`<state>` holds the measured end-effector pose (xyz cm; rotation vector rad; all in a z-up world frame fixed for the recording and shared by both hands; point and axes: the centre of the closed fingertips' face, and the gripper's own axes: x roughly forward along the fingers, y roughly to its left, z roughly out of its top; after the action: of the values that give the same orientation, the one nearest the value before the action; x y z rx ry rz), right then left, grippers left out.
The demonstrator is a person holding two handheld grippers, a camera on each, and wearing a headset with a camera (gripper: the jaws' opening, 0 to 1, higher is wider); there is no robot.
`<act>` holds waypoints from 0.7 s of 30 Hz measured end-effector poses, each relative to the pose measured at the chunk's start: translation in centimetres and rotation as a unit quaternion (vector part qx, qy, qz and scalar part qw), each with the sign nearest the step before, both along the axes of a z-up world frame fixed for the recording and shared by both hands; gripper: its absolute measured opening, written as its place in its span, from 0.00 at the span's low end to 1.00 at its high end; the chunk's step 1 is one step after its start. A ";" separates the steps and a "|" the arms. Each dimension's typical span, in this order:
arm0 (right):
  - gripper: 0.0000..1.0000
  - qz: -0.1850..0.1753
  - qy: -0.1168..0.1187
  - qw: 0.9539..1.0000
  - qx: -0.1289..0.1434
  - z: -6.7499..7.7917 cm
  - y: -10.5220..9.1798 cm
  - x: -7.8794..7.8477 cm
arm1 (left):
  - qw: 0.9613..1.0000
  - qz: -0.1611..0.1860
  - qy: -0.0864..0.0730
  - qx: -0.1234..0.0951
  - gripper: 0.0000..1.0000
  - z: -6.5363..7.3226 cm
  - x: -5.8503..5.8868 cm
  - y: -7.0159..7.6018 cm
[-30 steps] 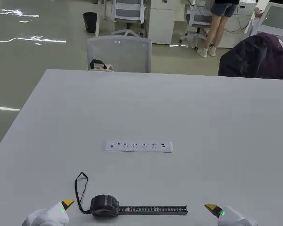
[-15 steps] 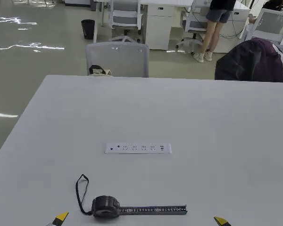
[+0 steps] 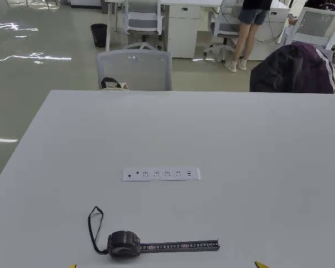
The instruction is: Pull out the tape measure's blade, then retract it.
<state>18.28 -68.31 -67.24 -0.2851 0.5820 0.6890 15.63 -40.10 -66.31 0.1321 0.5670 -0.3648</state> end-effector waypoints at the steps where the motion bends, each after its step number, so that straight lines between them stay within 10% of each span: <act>1: 0.93 -0.001 0.000 1.000 0.002 0.0 0.1 -0.1 | 1.000 -0.001 -0.003 0.005 0.99 0.0 0.0 0.0; 21: 0.92 -0.002 0.004 1.000 0.007 -0.3 0.2 -0.2 | 0.998 0.058 -0.004 -0.019 0.96 -0.2 0.6 -0.7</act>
<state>18.10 -68.10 -67.52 -0.2692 0.5848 0.6897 16.24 -40.85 -66.48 0.0638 0.5572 -0.2618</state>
